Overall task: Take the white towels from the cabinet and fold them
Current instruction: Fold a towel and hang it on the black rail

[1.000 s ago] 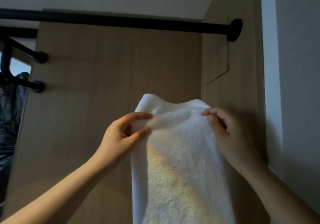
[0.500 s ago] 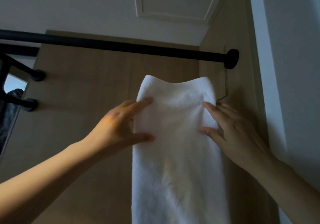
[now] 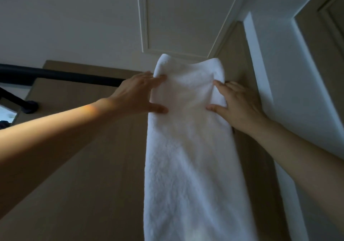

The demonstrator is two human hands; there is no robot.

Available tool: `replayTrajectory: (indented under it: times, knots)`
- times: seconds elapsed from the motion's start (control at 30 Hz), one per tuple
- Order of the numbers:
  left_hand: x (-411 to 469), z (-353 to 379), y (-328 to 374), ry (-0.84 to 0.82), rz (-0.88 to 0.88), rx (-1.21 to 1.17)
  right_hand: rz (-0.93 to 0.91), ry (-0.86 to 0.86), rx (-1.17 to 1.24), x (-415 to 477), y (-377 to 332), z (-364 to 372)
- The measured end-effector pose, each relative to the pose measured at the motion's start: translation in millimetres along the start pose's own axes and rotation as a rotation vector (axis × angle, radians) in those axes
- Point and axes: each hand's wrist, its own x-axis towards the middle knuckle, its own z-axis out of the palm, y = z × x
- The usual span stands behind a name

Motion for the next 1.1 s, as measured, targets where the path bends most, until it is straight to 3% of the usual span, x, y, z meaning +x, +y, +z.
replayTrajectory:
  times: [0.37,0.5,0.6,0.67,0.8,0.87,1.0,1.1]
  knots:
    - [58,21,-23,-0.131,-0.217,0.067,0.213,-0.241,0.249,55,10,32]
    - [63,37,-23,-0.035,-0.295,0.216,0.383,-0.33,0.52,59,18,37]
    - [67,41,-19,-0.022,-0.327,0.232,0.376,-0.295,0.399,62,14,45]
    - [59,39,-15,0.019,-0.307,0.153,0.381,-0.269,0.302,61,10,48]
    - [5,42,3,0.325,-0.163,-0.181,0.372,-0.28,0.264,60,10,47]
    - [-22,47,17,0.331,-0.286,-0.347,0.364,-0.285,0.248,61,11,48]
    - [-32,62,35,0.141,-0.578,-0.77,0.379,-0.283,0.249,60,9,49]
    - [-27,69,45,0.306,-0.605,-0.817,0.381,-0.302,0.247,59,3,45]
